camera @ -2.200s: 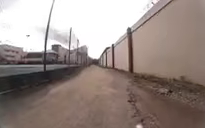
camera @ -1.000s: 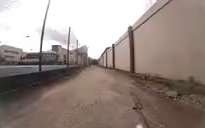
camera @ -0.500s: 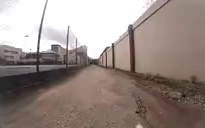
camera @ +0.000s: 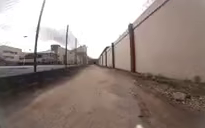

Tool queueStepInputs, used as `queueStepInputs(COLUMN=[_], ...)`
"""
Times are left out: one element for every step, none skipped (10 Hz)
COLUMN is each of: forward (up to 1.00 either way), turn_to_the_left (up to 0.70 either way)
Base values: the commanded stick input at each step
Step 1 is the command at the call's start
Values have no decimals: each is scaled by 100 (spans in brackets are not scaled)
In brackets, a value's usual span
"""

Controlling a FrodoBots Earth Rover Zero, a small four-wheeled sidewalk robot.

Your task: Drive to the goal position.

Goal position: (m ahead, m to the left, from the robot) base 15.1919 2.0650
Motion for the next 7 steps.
queueStepInputs(forward=[30, 30, 30, 30, 30, 30, 30], turn_to_the_left=[0, 0, 0, 0, 0, 0, 0])
